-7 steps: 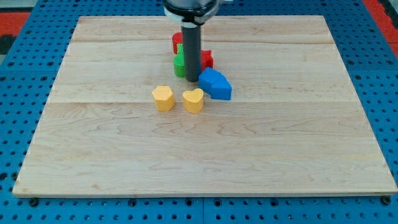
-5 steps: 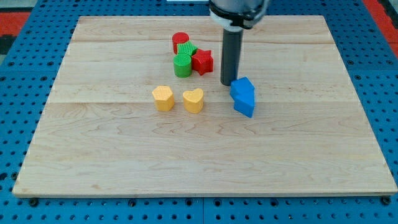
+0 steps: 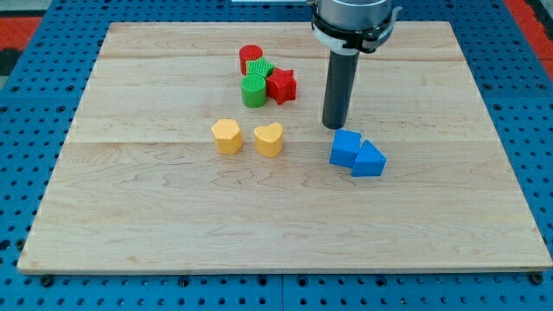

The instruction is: Move your arm above blue cube

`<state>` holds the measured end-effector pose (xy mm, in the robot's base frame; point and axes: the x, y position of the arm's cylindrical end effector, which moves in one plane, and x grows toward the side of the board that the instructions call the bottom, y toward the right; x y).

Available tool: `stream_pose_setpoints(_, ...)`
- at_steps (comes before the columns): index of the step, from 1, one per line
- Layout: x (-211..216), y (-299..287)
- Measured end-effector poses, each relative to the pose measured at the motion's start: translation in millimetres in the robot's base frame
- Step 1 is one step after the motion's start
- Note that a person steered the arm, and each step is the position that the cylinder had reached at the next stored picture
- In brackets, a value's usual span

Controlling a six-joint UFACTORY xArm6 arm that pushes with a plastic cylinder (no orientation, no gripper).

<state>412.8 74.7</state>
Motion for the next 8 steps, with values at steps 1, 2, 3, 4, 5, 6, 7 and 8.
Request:
stream_pose_setpoints(1,0.0,-1.6)
stream_pose_setpoints(2,0.0,-1.5)
stream_pose_setpoints(3,0.0,3.4)
stream_pose_setpoints(4,0.0,8.5)
stream_pose_setpoints(5,0.0,12.3)
stream_pose_setpoints(6,0.0,13.8)
stream_pose_setpoints(7,0.0,14.9)
stream_pose_setpoints(8,2.1,27.6)
